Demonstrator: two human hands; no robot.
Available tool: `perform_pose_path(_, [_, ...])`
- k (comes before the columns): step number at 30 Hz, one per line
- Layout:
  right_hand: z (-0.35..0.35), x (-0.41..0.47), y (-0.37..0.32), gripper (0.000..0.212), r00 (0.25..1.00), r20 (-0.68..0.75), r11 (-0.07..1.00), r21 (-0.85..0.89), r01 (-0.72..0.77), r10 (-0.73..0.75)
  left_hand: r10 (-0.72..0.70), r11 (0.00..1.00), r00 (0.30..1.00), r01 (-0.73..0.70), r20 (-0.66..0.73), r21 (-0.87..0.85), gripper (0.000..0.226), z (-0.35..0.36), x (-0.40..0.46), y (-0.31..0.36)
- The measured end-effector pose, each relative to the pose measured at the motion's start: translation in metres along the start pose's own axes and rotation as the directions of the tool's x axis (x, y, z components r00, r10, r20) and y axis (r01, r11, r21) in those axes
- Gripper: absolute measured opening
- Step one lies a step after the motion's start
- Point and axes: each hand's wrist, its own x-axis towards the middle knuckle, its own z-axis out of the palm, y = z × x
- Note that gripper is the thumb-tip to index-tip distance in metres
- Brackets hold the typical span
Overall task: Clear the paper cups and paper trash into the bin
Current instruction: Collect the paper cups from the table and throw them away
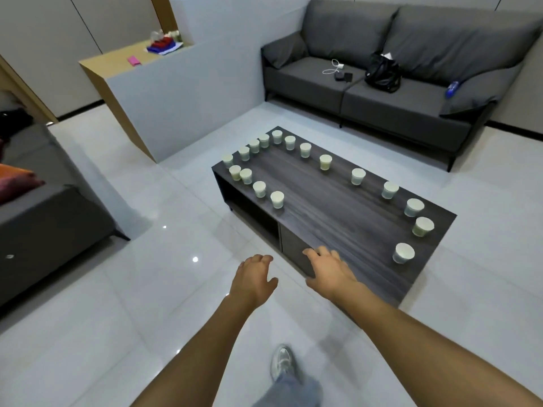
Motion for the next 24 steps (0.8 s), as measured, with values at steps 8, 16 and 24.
perform_pose_path(8, [-0.043, 0.143, -0.045, 0.065, 1.0, 0.023, 0.999, 0.042, 0.014, -0.015, -0.005, 1.0, 1.0, 0.005, -0.017, -0.015, 0.055, -0.065, 0.133, -0.054])
perform_pose_path(16, [-0.076, 0.284, -0.051, 0.057, 0.996, 0.083, 0.999, 0.024, 0.021, -0.023, -0.021, 0.999, 0.998, 0.023, 0.052, -0.036, 0.054, -0.1, 0.262, -0.085])
perform_pose_path(24, [-0.113, 0.438, -0.041, 0.055, 0.991, 0.13, 0.995, 0.084, -0.047, 0.036, -0.036, 0.999, 0.992, 0.036, 0.119, 0.001, 0.054, -0.145, 0.407, -0.103])
